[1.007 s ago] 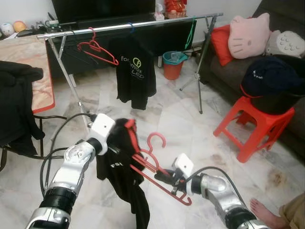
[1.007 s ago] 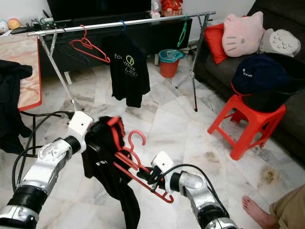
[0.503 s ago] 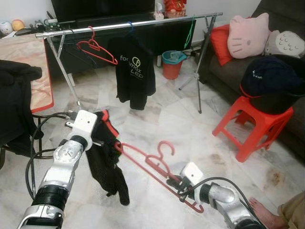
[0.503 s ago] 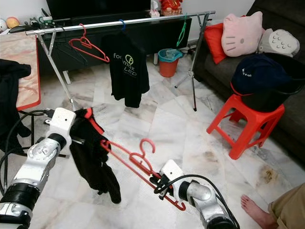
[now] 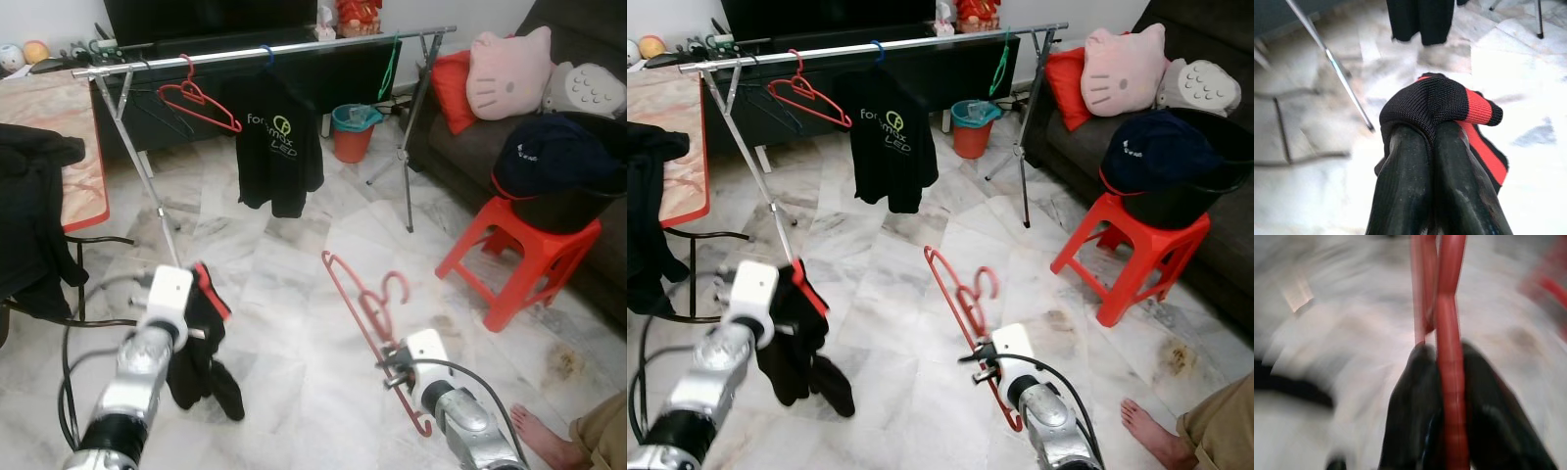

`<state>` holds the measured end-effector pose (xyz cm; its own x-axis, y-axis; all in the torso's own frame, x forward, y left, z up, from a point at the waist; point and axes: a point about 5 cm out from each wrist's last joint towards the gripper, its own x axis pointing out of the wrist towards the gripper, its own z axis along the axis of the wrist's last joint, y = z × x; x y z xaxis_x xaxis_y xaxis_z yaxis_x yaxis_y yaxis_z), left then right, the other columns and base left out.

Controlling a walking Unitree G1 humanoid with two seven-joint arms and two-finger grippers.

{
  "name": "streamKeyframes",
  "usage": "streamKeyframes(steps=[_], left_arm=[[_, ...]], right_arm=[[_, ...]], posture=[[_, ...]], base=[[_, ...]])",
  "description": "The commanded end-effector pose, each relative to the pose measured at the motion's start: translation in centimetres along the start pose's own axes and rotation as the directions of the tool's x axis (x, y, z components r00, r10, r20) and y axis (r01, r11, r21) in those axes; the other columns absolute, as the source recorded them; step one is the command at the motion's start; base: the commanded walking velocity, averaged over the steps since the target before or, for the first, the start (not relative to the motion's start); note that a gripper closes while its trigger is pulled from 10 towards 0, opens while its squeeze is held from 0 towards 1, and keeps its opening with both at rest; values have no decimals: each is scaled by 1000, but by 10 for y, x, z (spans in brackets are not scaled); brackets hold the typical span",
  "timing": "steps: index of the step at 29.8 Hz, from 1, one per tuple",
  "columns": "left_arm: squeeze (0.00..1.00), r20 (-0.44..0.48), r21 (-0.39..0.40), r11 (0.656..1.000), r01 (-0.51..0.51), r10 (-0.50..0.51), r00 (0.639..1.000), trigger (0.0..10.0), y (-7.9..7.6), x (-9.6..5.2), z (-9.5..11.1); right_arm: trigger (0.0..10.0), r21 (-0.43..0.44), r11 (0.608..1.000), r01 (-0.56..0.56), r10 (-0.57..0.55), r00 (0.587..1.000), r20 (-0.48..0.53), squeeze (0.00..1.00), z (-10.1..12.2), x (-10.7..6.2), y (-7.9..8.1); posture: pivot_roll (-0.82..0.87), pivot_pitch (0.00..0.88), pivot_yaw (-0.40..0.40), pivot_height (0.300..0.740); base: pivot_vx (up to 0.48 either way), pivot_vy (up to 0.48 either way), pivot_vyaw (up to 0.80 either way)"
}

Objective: Hang hanger

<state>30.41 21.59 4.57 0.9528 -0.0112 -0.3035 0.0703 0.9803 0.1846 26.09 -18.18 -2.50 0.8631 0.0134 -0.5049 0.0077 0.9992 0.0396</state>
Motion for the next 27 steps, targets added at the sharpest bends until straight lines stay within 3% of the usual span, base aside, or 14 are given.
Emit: streamKeyframes(steps=[1, 3, 6, 8, 10, 12, 17, 19, 22, 27], left_arm=[[0, 11, -60, 998, -19, 19, 1000, 10000, 5, -1, -3], [0, -20, -79, 997, -9, 7, 1000, 10000, 4, -2, -11], [0, -109, 4, 996, 86, -85, 990, 10000, -8, -5, -31], [0, -147, -51, 994, 97, -104, 984, 10000, -12, -7, -41], [0, -172, -52, 995, 85, -93, 981, 10000, -12, -8, -46], [0, -230, -71, 995, 63, -78, 970, 10000, -15, -10, -56], [0, -259, -62, 996, 66, -80, 963, 10000, -18, -11, -62], [0, -302, -109, 993, 34, -66, 951, 10000, -20, -17, -74], [0, -331, -119, 993, 9, -48, 942, 10000, -19, -21, -81], [0, -325, -135, 991, -20, -25, 945, 10000, -17, -20, -80]], right_arm=[[10000, 119, 980, 161, -150, 984, -97, 0, -17, -4, -11], [10000, 138, 970, 199, -180, 974, -139, 0, -25, -7, -12], [10000, 232, 919, 320, -268, 936, -230, 0, -41, -12, -14], [10000, 238, 902, 361, -288, 912, -291, 0, -53, -18, -14], [10000, 219, 902, 373, -294, 900, -322, 0, -59, -20, -14], [10000, 142, 912, 384, -307, 871, -383, 0, -73, -28, -16], [10000, 128, 910, 394, -316, 861, -398, 0, -78, -32, -18], [10000, 95, 919, 382, -312, 853, -418, 0, -86, -37, -21], [10000, 63, 927, 369, -308, 847, -433, 0, -92, -41, -21], [10000, 12, 947, 321, -284, 855, -433, 0, -94, -42, -18]], posture=[[22, 0, -15, 740], [23, 0, -14, 740], [22, 0, -10, 740], [16, 0, -5, 740], [12, 0, 0, 740], [13, 0, 2, 740], [29, 0, -3, 740], [29, 0, 1, 740], [25, 0, 5, 740], [28, 0, 9, 740]], base=[[0, 0, 0], [0, 0, 0], [0, 0, 0], [0, 0, 0], [0, 0, 0], [0, 0, 0], [0, 0, 0], [0, 0, 0], [0, 0, 0], [0, 0, 734]])
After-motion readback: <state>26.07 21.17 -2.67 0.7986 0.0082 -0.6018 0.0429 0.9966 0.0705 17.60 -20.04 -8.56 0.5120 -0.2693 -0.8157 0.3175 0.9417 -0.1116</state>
